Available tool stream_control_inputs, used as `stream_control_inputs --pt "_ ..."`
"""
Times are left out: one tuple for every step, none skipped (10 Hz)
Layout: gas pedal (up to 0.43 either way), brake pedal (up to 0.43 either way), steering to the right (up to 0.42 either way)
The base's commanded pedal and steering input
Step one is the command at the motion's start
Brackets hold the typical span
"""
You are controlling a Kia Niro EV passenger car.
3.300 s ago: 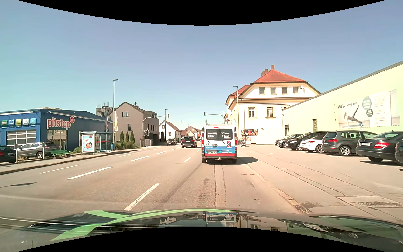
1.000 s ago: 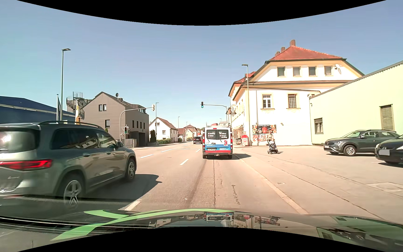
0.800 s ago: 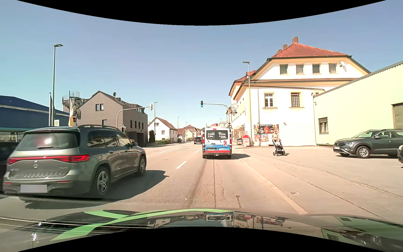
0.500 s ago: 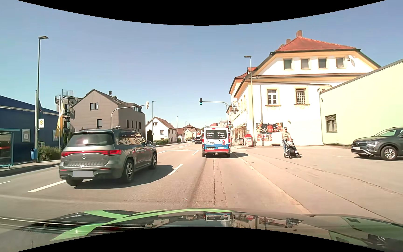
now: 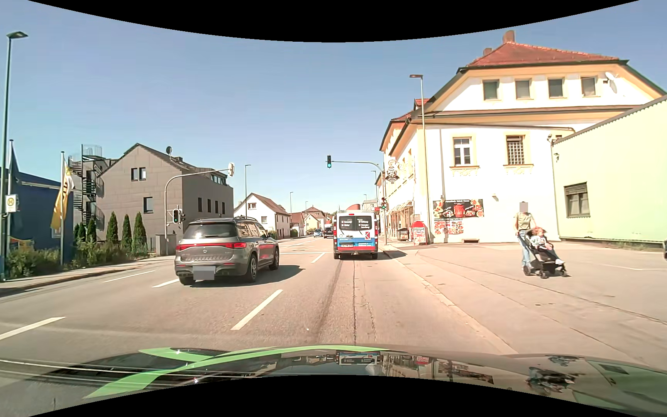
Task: Follow the waypoints while adhering to traffic rules and regulations
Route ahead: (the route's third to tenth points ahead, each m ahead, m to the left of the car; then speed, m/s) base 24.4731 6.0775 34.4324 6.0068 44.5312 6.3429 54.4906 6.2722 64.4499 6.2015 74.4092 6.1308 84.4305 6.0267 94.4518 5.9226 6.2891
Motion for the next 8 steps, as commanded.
stream_control_inputs --pt "0.24 0.0 -0.003" --pt "0.24 0.0 -0.003" --pt "0.228 0.0 -0.003" --pt "0.189 0.0 -0.003" --pt "0.157 0.0 -0.003" --pt "0.15 0.0 -0.003" --pt "0.15 0.0 -0.003" --pt "0.15 0.0 -0.002"
